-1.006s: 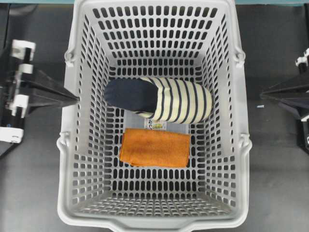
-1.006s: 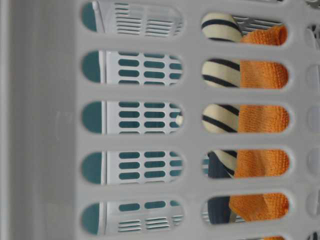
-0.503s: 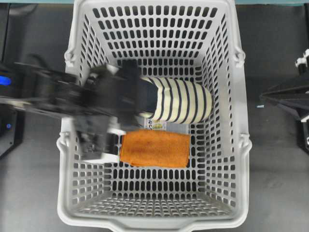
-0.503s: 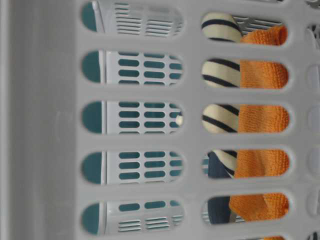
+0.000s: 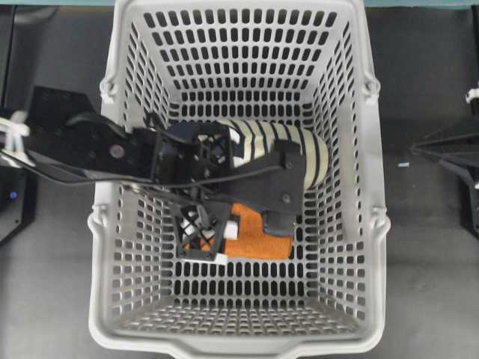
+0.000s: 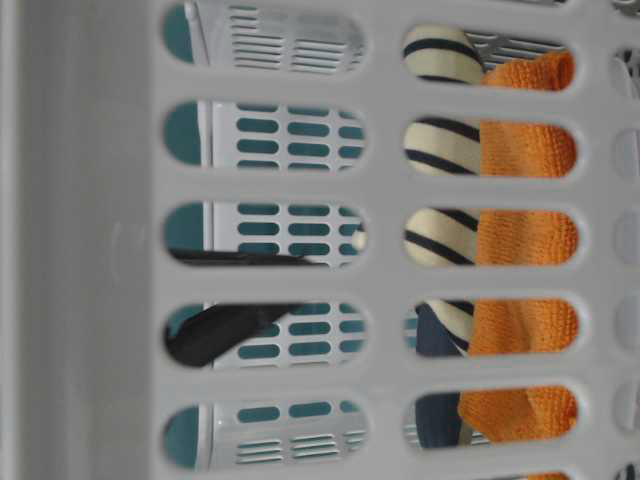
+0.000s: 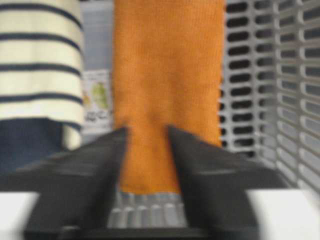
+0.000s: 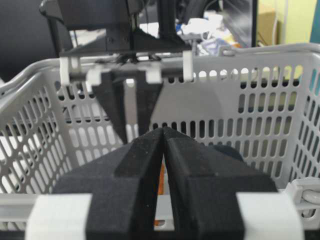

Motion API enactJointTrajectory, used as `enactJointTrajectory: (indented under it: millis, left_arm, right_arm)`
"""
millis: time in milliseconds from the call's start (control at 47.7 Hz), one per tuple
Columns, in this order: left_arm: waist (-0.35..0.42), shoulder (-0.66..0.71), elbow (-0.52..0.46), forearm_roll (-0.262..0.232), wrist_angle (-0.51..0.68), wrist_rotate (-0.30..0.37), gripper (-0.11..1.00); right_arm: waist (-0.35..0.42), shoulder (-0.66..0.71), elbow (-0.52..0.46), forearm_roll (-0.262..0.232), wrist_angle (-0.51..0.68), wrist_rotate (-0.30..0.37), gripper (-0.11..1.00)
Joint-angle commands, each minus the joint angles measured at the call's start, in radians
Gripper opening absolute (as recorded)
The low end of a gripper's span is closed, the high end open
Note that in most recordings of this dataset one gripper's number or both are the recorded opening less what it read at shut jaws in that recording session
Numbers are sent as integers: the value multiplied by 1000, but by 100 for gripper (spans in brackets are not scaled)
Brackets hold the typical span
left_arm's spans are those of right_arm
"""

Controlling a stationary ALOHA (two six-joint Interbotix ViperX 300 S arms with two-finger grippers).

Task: Pick up the orange cloth from the shopping basket with the left arm.
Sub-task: 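Lower the left gripper into the basket over the orange cloth, then close the left gripper on the orange cloth's edge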

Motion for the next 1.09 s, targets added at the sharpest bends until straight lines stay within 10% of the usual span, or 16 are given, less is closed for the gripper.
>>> enactJointTrajectory:
  millis: [0,189,713,860,1069]
  left_arm:
    - [-5,12,-9,3,-26,6,47]
    - [-14,69,-2,3,-38,14,90]
    - [-28,130,153,3,-192,8,88]
    - [-26,110,166,3,-193,18,75]
    - [-15,46,124,5,-184,21,21]
  right_arm:
    - [2,3,-5,3,-5,2,0]
    - [2,3,-3,3,-5,2,0]
    - [2,3,5,3,-2,2,0]
    - [-2,3,8,3,-2,2,0]
    - [-2,3,9,3,-2,2,0]
